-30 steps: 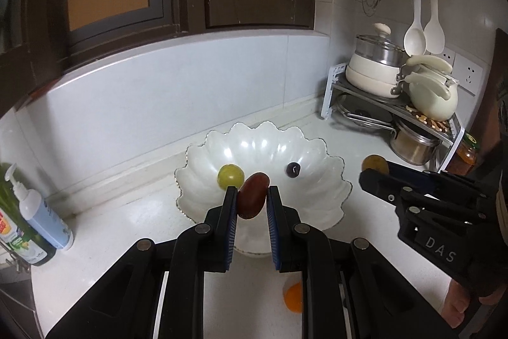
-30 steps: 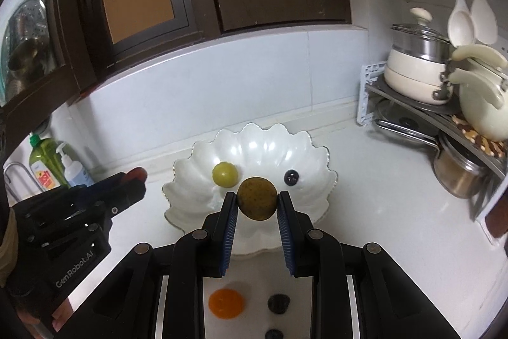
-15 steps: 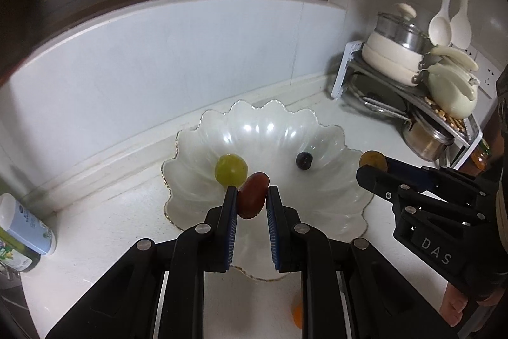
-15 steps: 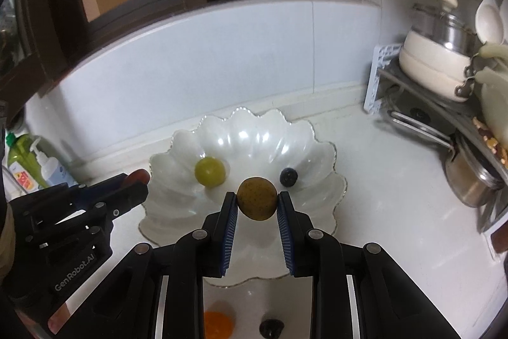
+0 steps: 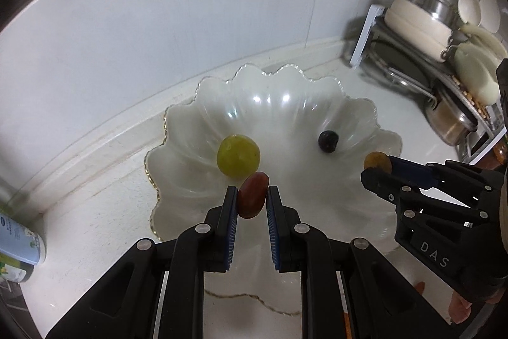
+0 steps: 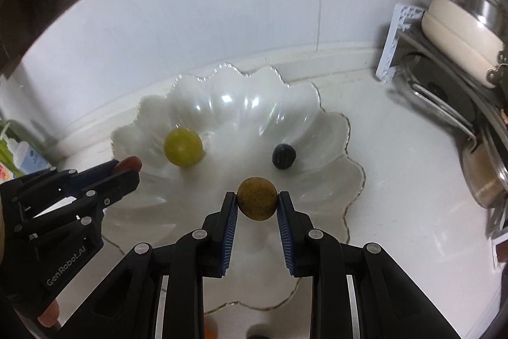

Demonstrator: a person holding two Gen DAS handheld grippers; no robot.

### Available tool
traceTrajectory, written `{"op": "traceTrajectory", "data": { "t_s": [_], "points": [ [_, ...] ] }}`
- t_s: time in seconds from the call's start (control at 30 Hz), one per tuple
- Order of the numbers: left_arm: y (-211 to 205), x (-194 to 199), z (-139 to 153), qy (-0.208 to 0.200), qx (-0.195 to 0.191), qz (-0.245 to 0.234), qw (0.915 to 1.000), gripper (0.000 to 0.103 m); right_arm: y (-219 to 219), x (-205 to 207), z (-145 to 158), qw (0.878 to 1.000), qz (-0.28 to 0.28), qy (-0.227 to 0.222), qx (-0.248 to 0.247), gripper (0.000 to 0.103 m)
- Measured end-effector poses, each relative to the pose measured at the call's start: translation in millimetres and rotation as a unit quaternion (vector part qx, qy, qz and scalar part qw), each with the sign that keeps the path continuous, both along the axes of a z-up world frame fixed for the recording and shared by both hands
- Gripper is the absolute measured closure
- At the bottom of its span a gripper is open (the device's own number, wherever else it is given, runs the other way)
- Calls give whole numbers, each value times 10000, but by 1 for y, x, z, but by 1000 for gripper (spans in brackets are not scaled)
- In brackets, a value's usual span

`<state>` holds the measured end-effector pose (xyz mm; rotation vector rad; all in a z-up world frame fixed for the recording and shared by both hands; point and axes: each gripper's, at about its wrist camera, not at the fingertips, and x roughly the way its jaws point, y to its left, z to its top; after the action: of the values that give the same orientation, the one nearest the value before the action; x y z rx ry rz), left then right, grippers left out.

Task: Organize fruits
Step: 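Carry the red date and brown fruit with both tools over the white bowl, then open both tools to drop the date and brown fruit into the bowl, then move both open tools back toward the loose fruits on the counter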

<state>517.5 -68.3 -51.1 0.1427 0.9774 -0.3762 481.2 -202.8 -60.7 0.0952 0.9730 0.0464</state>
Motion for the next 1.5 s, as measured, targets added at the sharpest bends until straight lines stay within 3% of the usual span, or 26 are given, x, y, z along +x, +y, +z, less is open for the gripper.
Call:
{"op": "traceTrajectory", "data": {
  "t_s": [0.5, 0.57, 0.6, 0.63, 0.7, 1.0, 1.3, 1.5],
  "points": [
    [-8, 22, -39, 783, 177, 25, 9968, 84, -5, 25, -32, 9971, 11, 722, 247, 76],
    [-9, 22, -41, 806, 229, -16, 9965, 77, -5, 26, -33, 9969, 26, 758, 221, 76],
    [-10, 23, -41, 797, 260, -11, 9965, 65, -4, 27, -32, 9968, 41, 768, 206, 75],
    [-11, 23, -40, 762, 310, -10, 9966, 54, -3, 27, -32, 9969, 44, 775, 157, 75],
    [-12, 21, -37, 620, 435, 25, 9971, 49, -4, 26, -30, 9970, 22, 770, 72, 69],
    [-3, 11, -13, 270, 453, 145, 9985, 42, -9, 12, -9, 9985, -72, 534, -49, 66],
    [2, -19, 24, -304, 362, 150, 9988, 38, -12, -20, 28, 9996, -221, -65, -186, 67],
    [9, -42, 46, -548, 139, 7, 9984, 36, -14, -43, 53, 9989, -261, -385, -15, 66]
  ]
}}
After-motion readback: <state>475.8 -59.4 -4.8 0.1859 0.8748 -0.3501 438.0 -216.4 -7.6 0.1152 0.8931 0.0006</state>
